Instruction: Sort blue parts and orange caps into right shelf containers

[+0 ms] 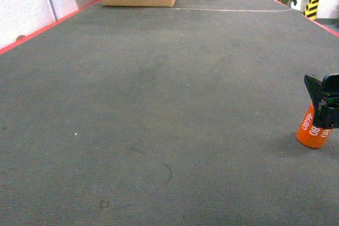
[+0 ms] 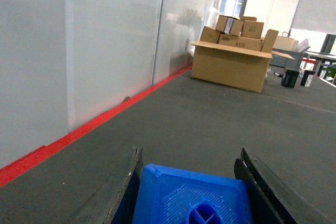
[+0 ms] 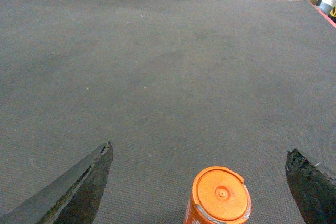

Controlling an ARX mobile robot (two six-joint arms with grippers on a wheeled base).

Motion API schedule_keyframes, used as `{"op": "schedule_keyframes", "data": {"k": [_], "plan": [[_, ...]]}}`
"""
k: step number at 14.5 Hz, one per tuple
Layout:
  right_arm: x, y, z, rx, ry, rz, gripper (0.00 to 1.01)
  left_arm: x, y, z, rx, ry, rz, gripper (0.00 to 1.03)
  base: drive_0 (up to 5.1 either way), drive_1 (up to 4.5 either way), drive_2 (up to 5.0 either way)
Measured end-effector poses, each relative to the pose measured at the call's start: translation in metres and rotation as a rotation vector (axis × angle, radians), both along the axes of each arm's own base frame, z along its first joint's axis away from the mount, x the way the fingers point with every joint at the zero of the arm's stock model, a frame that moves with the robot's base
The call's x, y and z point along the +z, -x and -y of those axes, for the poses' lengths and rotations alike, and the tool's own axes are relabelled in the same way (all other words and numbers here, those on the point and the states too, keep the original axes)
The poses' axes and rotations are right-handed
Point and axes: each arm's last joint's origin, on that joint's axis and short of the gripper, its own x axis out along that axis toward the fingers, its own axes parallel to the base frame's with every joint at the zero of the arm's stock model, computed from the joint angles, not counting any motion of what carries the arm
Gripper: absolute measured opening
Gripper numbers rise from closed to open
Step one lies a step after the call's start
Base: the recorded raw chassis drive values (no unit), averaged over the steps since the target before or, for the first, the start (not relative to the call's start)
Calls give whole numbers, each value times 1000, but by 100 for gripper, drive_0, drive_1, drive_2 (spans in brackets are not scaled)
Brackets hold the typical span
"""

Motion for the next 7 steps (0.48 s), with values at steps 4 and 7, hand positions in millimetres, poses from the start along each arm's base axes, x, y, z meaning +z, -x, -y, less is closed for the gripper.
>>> {"op": "schedule_keyframes", "data": {"k": [4, 7], "plan": [[-4, -11, -1, -9, 24, -5, 98, 0, 0, 0, 0, 0, 0, 47, 0, 0, 0], [-10, -17, -1, -14, 34, -15, 98, 0, 0, 0, 0, 0, 0, 47, 0, 0, 0]]}}
